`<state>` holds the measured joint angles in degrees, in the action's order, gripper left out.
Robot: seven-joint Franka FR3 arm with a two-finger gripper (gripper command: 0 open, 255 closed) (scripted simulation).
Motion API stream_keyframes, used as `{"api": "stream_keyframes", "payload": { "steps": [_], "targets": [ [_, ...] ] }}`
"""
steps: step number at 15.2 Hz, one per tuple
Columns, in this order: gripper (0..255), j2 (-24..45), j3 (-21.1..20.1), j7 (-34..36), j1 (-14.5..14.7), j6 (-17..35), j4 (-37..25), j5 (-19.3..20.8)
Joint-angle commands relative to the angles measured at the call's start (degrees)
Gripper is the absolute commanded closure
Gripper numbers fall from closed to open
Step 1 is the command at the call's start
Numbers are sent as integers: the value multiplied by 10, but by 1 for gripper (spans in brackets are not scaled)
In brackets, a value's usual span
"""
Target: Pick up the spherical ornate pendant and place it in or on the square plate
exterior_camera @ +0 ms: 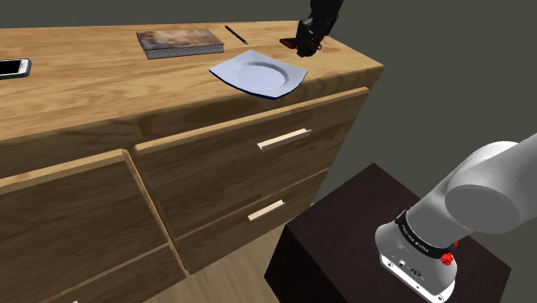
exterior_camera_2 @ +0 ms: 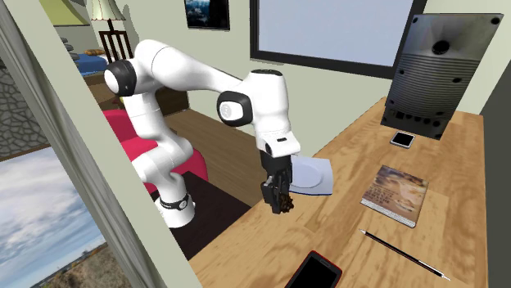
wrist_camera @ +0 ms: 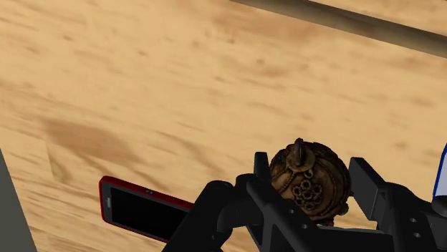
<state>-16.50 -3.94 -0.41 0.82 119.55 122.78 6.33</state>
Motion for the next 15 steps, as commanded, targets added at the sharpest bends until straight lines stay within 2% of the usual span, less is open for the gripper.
{"api": "stream_keyframes", "payload": {
  "steps": [1,13,15],
  "targets": [
    [255,-1,0,-1,0,-14,-13,-1],
    [255,2,0,-11,1,-100,-102,-5],
    [255,2,-19,18,10,-104,-104,-4]
  ]
}}
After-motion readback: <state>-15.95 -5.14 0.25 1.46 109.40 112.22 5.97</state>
